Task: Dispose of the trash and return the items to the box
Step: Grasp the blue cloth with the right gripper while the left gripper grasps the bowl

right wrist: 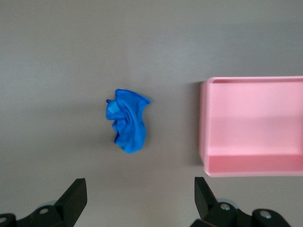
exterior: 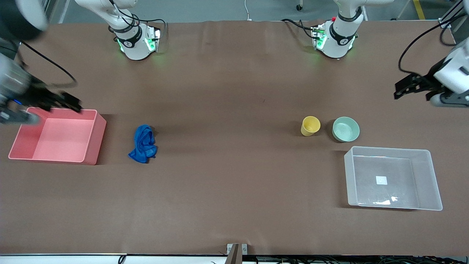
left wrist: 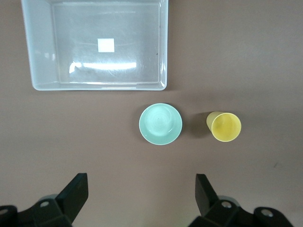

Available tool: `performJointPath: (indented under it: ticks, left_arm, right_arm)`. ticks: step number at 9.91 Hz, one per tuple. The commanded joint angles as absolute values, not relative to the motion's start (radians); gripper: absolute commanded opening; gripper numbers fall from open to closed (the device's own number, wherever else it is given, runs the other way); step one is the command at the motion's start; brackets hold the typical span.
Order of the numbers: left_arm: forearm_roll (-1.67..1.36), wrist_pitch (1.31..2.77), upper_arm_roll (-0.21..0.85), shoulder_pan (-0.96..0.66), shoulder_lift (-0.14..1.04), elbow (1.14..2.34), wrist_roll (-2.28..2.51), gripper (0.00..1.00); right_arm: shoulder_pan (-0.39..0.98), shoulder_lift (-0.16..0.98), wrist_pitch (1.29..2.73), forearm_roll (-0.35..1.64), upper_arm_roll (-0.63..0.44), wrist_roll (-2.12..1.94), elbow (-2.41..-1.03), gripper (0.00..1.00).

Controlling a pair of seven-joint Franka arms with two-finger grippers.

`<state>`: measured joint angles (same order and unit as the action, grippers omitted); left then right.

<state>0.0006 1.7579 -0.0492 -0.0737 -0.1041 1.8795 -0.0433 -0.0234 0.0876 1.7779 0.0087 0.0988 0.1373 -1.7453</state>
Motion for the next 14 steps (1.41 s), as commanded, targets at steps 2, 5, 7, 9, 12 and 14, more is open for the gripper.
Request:
performJointPath:
  ticks: [2, 5, 7, 9, 12, 14]
  left_arm:
    - [-0.008, 2.136, -0.129, -0.080, -0.180, 2.314, -0.061, 1.00]
    - [-0.008, 2.471, -0.129, -0.081, 0.036, 2.413, -0.081, 1.00]
    - [-0.006, 2.603, -0.129, -0.087, 0.185, 2.414, -0.084, 1.00]
    - [-0.006, 2.678, -0.127, -0.092, 0.265, 2.407, -0.083, 0.98]
    - [-0.006, 2.686, -0.127, -0.092, 0.298, 2.408, -0.081, 0.26]
    - [-0.006, 2.688, -0.124, -0.095, 0.316, 2.407, -0.083, 0.02]
  right_arm:
    - [-0.023, 0.213, 2.136, 0.006, 0.117, 0.170, -1.996, 1.00]
    - [-0.006, 0.394, 2.472, 0.006, 0.117, 0.172, -2.114, 1.00]
    - [0.008, 0.455, 2.534, 0.006, 0.117, 0.172, -2.118, 1.00]
    - [0.015, 0.457, 2.537, 0.006, 0.117, 0.170, -2.141, 0.95]
    - [0.015, 0.457, 2.533, 0.006, 0.117, 0.172, -2.145, 0.16]
    - [0.015, 0.456, 2.520, 0.008, 0.118, 0.248, -2.135, 0.01]
